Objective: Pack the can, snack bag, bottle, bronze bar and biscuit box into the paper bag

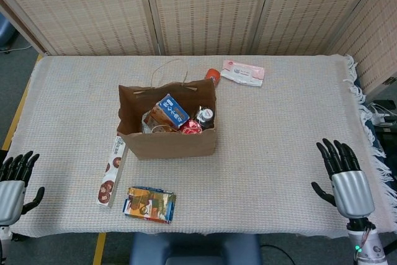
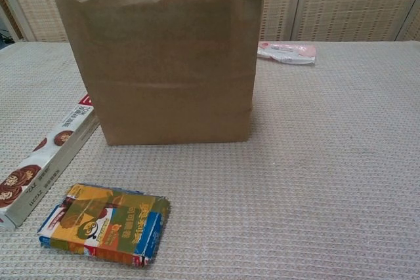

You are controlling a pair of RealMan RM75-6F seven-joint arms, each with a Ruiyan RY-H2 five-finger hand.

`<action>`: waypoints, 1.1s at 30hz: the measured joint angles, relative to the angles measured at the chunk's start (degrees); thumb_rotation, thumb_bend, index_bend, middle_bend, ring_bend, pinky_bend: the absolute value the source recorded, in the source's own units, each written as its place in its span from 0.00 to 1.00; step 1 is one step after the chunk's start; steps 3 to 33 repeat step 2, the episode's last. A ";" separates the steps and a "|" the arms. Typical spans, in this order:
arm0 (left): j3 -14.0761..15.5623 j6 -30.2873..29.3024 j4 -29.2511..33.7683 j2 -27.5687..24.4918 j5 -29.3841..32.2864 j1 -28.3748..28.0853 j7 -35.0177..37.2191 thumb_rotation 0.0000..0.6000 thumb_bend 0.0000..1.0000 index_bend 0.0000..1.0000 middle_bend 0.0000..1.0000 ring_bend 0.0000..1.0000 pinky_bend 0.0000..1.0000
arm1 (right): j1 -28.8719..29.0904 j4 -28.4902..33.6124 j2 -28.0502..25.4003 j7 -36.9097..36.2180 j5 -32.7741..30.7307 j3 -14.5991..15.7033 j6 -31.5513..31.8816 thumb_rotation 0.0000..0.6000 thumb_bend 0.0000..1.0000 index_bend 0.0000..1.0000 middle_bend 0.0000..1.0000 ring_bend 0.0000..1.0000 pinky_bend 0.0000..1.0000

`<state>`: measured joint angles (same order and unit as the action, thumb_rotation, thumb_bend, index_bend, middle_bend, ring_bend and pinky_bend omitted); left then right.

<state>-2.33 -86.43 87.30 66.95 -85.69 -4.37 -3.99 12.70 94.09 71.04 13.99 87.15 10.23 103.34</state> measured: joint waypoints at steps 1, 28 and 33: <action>0.00 -0.03 0.00 0.01 -0.01 0.01 -0.04 1.00 0.40 0.04 0.00 0.00 0.00 | -0.97 -1.96 0.60 -0.61 0.40 0.20 0.52 1.00 0.08 0.00 0.03 0.00 0.09; 0.01 -0.06 0.01 0.02 -0.06 0.02 -0.09 1.00 0.40 0.03 0.00 0.00 0.00 | -1.54 -3.41 1.08 -1.12 0.56 0.23 0.73 1.00 0.08 0.00 0.03 0.00 0.09; 0.01 -0.06 0.01 0.02 -0.06 0.02 -0.09 1.00 0.40 0.03 0.00 0.00 0.00 | -1.54 -3.41 1.08 -1.12 0.56 0.23 0.73 1.00 0.08 0.00 0.03 0.00 0.09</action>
